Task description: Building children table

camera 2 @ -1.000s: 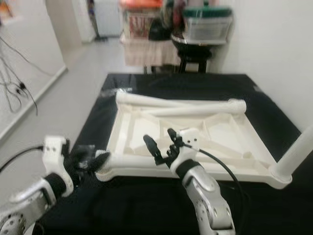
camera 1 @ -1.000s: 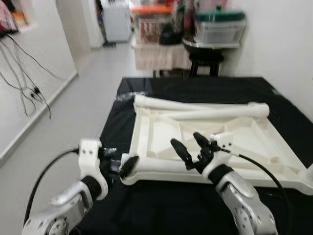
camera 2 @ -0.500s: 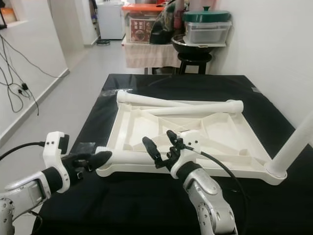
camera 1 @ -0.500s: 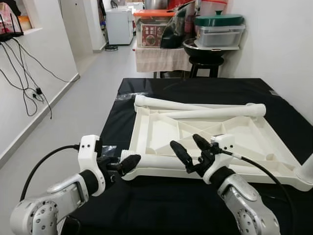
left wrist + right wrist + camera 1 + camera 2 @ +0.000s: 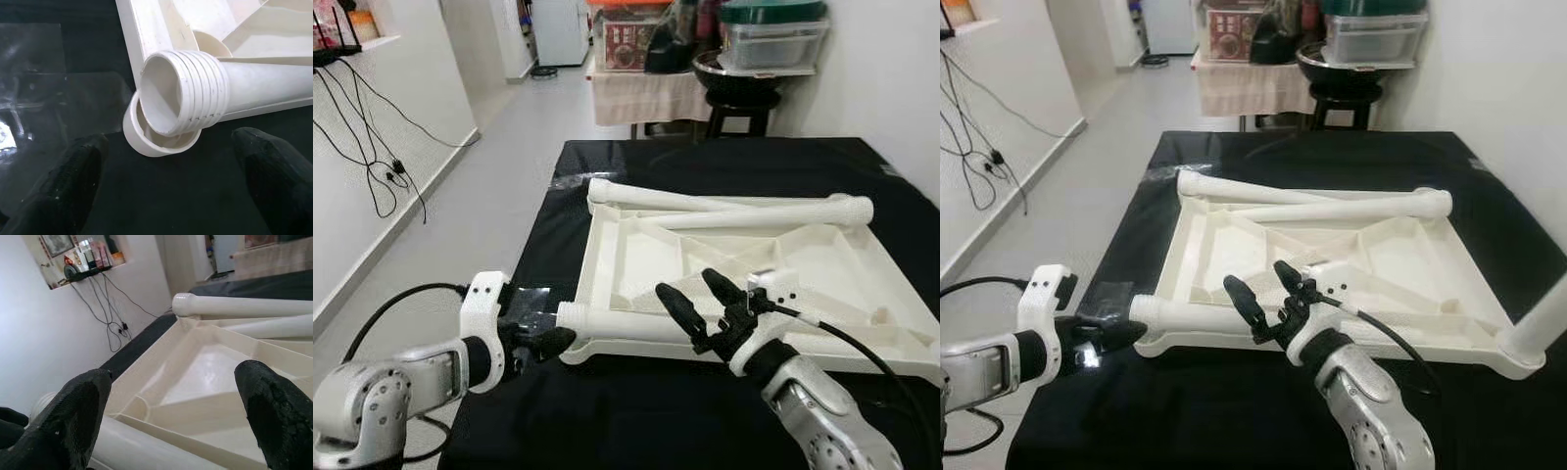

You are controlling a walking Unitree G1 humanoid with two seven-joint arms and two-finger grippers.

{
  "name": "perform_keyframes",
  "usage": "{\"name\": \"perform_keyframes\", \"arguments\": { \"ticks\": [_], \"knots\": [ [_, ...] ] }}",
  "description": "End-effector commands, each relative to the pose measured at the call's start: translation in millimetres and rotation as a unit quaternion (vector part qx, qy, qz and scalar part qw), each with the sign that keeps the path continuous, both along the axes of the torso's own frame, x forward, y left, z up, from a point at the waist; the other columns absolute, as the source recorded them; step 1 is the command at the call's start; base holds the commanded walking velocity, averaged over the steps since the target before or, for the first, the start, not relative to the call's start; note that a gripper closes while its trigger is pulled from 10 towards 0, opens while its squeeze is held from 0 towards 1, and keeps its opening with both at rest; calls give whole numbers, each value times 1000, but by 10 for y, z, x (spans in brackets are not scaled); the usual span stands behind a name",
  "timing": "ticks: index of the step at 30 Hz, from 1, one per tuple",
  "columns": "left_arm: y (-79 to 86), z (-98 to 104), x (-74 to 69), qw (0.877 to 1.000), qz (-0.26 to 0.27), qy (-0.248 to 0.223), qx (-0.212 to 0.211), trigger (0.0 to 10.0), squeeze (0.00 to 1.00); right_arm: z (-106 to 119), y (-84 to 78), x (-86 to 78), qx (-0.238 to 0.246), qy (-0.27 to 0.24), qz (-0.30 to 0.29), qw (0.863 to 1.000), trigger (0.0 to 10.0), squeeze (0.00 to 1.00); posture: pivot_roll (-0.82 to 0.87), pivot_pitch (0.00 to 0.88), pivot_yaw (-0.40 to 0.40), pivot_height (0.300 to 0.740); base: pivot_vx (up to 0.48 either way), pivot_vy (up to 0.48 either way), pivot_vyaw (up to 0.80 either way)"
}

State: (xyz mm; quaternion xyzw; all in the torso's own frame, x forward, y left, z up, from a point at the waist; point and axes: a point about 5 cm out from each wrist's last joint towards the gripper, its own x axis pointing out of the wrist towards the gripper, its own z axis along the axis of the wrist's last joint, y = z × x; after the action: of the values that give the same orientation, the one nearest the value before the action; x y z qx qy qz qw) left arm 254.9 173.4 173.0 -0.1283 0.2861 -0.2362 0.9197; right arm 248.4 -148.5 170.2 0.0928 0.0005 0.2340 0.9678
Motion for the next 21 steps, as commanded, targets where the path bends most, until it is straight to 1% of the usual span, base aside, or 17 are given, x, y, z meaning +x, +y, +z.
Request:
{"name": "perform_keyframes", "arguments": {
  "ticks": [1,4,5,7,8,10,15,20,21],
  "knots": [
    [2,-4,17,1000,-12,7,5,10000,0,-9,-8,-32,-8,5,-4,1000,10000,0,-53,78,34,740,0,0,0],
    [-35,97,165,999,-38,-11,-17,10000,0,1,-18,-78,-12,11,-6,1000,10000,0,-81,92,38,740,0,0,0],
    [-35,97,165,999,-38,-11,-17,10000,0,1,-18,-78,-12,11,-6,1000,10000,0,-81,92,38,740,0,0,0],
    [-55,124,228,998,-49,-19,-18,10000,0,19,-23,-103,-15,12,-8,1000,10000,0,-90,96,39,740,0,0,0],
    [-55,124,228,998,-49,-19,-18,10000,0,19,-23,-103,-15,12,-8,1000,10000,0,-90,96,39,740,0,0,0],
    [-104,162,263,997,-66,-34,-18,10000,0,28,-40,-119,-19,14,-11,1000,10000,0,-96,96,39,740,0,0,0],
    [-138,205,295,996,-71,-42,-21,10000,0,39,-51,-118,-22,15,-15,1000,10000,0,-95,100,32,740,0,0,0],
    [-176,176,316,996,-74,-30,-32,10000,0,62,-32,-91,-25,11,-14,1000,10000,0,-90,97,27,740,0,0,0],
    [-207,147,304,996,-80,-21,-39,10000,0,68,-16,-85,-25,10,-12,1000,10000,0,-87,95,24,740,0,0,0]
  ]
}}
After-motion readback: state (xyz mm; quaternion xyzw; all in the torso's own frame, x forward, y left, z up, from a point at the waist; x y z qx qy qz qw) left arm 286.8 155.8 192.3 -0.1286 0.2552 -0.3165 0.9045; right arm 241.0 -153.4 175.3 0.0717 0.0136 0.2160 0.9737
